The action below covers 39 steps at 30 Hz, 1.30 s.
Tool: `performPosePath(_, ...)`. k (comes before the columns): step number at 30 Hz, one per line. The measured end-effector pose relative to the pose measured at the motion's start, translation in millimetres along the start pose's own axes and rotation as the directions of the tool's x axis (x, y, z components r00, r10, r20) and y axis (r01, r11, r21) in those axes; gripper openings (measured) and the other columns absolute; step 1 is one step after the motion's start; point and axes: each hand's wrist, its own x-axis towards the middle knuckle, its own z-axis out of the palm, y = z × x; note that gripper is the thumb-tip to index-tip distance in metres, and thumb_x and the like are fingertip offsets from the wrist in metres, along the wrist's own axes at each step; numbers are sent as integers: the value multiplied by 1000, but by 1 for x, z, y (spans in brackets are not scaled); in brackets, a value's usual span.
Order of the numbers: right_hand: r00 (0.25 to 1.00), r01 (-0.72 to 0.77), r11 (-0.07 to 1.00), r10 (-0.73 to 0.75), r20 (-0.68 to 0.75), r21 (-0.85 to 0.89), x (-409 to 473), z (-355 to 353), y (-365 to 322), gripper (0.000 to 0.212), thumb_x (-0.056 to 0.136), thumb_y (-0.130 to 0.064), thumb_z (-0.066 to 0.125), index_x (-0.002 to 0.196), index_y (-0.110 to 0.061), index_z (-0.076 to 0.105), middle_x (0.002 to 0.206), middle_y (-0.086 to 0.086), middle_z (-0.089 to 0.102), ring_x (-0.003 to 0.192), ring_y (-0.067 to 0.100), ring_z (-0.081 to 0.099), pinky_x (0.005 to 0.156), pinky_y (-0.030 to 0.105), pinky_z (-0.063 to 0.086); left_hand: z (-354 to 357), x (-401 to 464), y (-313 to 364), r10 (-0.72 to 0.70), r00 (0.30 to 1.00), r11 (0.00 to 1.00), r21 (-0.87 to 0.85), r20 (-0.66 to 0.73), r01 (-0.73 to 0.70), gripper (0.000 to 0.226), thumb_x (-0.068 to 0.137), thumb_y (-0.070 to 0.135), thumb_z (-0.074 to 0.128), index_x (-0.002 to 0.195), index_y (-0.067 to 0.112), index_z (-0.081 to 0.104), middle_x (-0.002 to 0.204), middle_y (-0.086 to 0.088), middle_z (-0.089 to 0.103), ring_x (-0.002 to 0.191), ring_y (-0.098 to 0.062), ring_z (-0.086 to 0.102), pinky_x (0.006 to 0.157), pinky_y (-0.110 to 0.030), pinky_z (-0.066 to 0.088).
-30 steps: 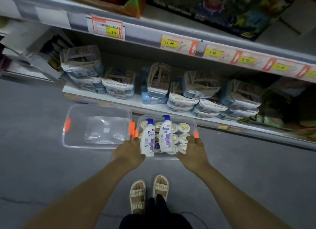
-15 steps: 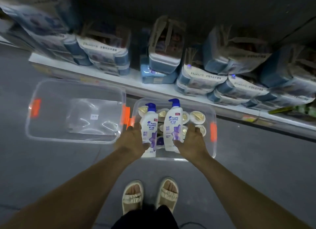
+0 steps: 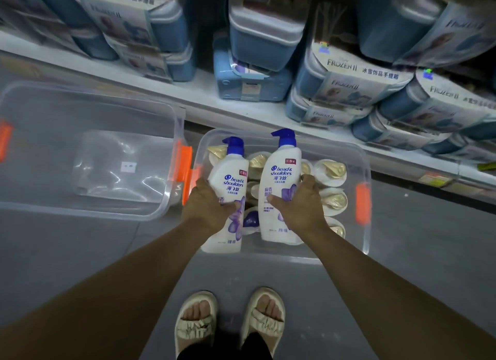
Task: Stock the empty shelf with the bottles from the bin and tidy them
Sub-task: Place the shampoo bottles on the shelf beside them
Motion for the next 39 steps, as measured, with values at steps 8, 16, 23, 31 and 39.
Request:
performPosePath(8, 992, -111, 992, 114, 58, -51, 20, 2, 1, 62, 71, -45, 79, 102, -10, 38, 107, 12, 60, 82, 35, 66, 56, 31, 53, 6, 11, -1, -58, 998, 995, -83, 35, 60, 61, 73, 29, 81, 105, 15, 31, 97, -2, 50, 87, -19, 53, 74, -35, 49)
performPosePath(16, 992, -112, 990, 107, 60, 82, 17, 3, 3, 60, 73, -32, 80, 113, -5, 44, 109, 11, 58, 90, 26, 61, 63, 34, 54, 2, 9, -4, -37, 999, 994, -104, 32, 40, 62, 72, 28, 81, 112, 12, 37, 103, -5, 56, 93, -23, 59, 80, -41, 53)
performPosePath(23, 996, -21, 982, 5, 88, 186, -14, -21, -18, 56, 76, -31, 79, 104, -13, 33, 98, 8, 61, 71, 23, 60, 42, 22, 40, -26, -19, -2, 19, 996, 994, -108, -91, -29, 61, 72, 27, 81, 104, 15, 30, 100, -3, 50, 88, -21, 55, 77, -39, 50)
performPosePath(31, 981, 97, 969, -131, 142, 226, -79, -82, -98, 55, 73, -30, 81, 104, -20, 36, 96, -1, 63, 60, 12, 54, 33, 15, 33, -104, -89, 30, 59, 987, 994, -84, -151, -73, 64, 69, 29, 83, 104, 15, 31, 99, -3, 55, 89, -26, 60, 76, -39, 52)
performPosePath(39, 958, 250, 945, -273, 89, 209, -168, -170, -194, 56, 74, -30, 80, 106, -21, 35, 96, -3, 62, 64, 15, 58, 34, 15, 35, -207, -182, 77, 96, 962, 980, -148, -255, -137, 63, 66, 28, 85, 103, 14, 35, 97, -3, 58, 87, -27, 61, 79, -42, 53)
